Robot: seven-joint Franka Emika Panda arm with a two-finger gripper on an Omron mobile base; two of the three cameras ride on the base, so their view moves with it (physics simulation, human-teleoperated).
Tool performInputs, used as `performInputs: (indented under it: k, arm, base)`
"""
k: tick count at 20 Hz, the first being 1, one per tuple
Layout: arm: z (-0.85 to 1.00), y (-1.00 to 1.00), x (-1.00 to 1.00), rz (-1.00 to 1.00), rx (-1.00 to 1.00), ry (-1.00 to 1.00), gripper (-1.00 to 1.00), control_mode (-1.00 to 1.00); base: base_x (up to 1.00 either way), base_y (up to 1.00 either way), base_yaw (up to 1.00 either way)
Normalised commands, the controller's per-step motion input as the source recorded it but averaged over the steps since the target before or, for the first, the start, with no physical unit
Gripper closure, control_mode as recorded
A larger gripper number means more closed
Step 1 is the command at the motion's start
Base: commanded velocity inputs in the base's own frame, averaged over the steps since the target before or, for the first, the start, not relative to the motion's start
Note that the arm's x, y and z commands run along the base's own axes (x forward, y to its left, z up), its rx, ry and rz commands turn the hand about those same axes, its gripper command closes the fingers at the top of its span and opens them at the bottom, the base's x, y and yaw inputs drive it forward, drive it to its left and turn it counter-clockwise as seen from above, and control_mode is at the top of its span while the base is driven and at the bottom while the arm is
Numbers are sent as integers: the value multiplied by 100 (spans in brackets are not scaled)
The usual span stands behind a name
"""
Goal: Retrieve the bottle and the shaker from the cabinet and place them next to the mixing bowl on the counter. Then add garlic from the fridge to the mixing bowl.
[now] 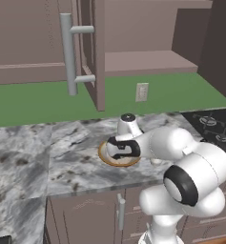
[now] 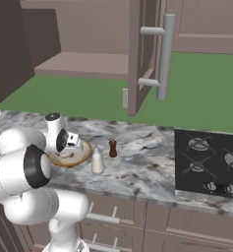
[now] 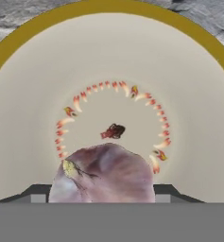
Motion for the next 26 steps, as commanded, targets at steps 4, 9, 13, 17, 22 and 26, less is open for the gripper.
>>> performInputs:
  k: [4,9,13,17,22,26]
  arm:
    - [-7,0,0,0,0,0,100,-100]
    - [0,0,0,0,0,0,100,-100]
    - [0,0,0,0,0,0,-100,-100]
    - [0,0,0,0,0,0,-100,-100]
    - [0,0,0,-1,0,0,-100,-100]
    - [21,0,0,-3,0,0,-100,-100]
  base:
    - [0,0,0]
    - [0,0,0]
    - [0,0,0]
    - [0,0,0]
    - [0,0,0]
    - [0,0,0]
